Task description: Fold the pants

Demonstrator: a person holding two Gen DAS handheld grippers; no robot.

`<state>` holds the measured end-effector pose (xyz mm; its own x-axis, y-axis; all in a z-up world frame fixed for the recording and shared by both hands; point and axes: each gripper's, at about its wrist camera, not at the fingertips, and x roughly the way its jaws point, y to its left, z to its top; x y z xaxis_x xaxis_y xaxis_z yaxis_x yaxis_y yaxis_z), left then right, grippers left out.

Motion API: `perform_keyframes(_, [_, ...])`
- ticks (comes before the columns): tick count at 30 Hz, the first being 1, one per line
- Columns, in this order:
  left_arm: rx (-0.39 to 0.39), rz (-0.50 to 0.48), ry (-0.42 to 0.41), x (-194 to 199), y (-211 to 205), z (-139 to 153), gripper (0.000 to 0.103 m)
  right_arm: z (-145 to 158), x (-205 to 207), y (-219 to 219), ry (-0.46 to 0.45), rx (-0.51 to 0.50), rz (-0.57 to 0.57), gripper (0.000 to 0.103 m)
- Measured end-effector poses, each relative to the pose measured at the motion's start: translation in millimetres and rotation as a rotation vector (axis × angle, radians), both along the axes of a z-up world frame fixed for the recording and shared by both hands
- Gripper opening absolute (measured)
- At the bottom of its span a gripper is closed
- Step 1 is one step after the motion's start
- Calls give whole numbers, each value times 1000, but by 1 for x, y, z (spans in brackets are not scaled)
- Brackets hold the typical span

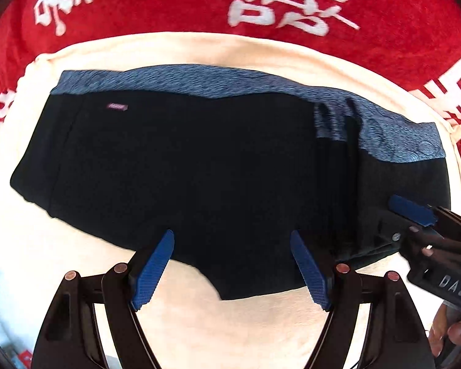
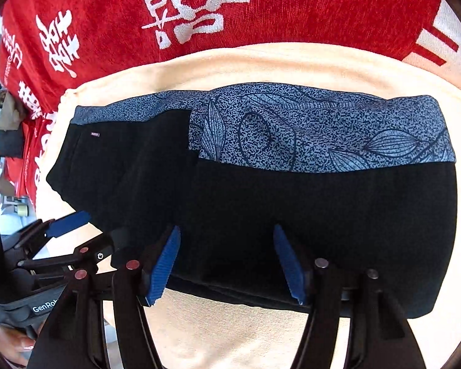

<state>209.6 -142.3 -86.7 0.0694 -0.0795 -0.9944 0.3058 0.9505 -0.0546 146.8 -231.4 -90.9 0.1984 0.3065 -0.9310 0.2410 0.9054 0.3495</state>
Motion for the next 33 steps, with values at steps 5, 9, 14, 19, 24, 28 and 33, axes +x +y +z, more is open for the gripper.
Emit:
perform_keyframes(5, [1,38,12,2,29,-3,79,3,3,17,10,-20,29,70])
perform_keyframes(9, [-4,68,19,3,54,-4,79,4,3,33,16,-46,68,73])
perform_keyframes(14, [-5,95,24,4,83,-8,79,12,3,45,10,-53,89,74])
perform_keyframes(19, [-11,116,21,0,109,-8,79,32,24,28,-84,-92,26,72])
perform_keyframes(24, [-18,134,29,-5,130,-11,79,11,68,-9,-41,-54,-94,25])
perform_keyframes(28, [-33,143,29,-12,152,-13,79,-21,73,-15,36,23,-183,24])
perform_keyframes(33, [-59,188,47,-15,174,-16,79,-3,66,13,11,-12,-18,26])
